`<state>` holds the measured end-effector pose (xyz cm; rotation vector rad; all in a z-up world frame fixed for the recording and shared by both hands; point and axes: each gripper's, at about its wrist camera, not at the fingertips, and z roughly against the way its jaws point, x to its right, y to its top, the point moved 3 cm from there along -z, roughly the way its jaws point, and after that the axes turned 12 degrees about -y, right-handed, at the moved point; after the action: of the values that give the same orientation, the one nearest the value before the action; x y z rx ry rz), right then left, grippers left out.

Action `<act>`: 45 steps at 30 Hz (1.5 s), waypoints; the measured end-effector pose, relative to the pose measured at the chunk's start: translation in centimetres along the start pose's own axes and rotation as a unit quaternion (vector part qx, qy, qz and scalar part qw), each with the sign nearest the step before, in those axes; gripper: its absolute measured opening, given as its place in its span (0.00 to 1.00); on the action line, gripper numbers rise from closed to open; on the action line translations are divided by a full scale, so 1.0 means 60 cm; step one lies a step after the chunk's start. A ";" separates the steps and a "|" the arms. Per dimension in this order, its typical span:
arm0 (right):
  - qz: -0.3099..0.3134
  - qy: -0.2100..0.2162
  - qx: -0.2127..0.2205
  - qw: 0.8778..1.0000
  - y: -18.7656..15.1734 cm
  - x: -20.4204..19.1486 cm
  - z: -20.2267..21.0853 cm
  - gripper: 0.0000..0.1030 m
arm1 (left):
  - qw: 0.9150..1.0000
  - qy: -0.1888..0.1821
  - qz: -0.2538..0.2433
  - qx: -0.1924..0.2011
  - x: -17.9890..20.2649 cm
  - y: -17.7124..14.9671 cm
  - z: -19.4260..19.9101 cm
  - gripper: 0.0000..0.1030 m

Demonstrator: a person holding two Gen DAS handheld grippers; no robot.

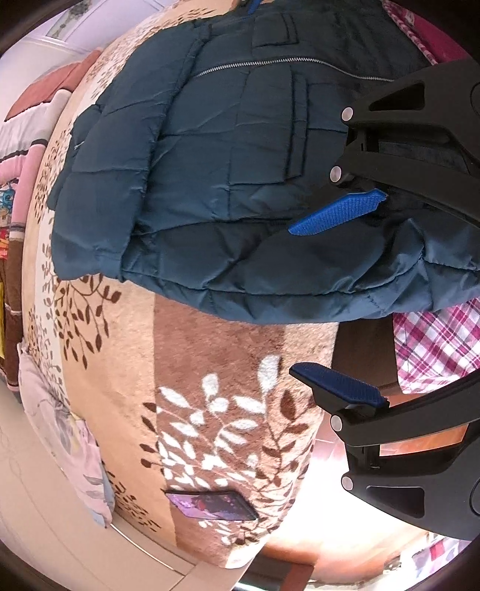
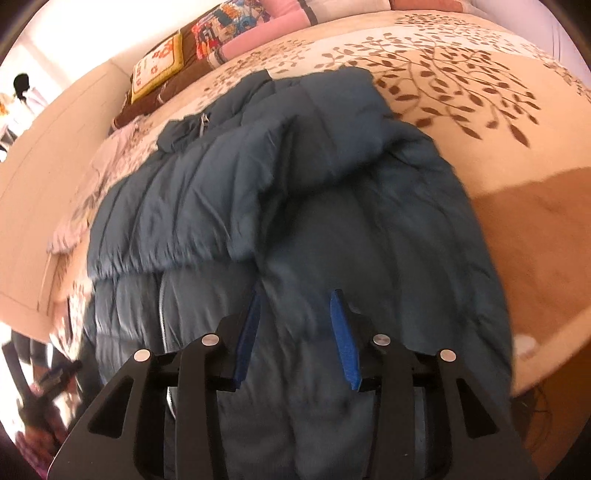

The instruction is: Fold large clothes

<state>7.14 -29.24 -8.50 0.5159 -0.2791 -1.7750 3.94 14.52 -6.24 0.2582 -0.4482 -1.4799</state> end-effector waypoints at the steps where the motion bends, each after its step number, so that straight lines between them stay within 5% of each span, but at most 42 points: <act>1: 0.005 -0.004 -0.003 1.000 -0.010 0.007 0.007 0.40 | 1.000 -0.001 0.002 -0.002 -0.001 -0.002 -0.002 0.69; 14: 0.023 -0.045 -0.070 0.996 -0.116 0.086 0.050 0.41 | 1.000 -0.003 0.015 -0.024 -0.004 -0.020 -0.019 0.69; 30: 0.038 -0.054 -0.084 0.994 -0.136 0.100 0.064 0.47 | 0.999 -0.011 0.021 -0.033 -0.010 -0.024 -0.024 0.71; 45: 0.049 -0.034 -0.102 0.993 -0.157 0.120 0.095 0.51 | 0.990 -0.105 0.044 -0.080 -0.031 -0.077 0.022 0.72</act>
<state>-5.07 -34.12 -9.19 0.2909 -0.1650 -1.7058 -0.84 16.14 -7.31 -0.0462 -0.5005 -1.4529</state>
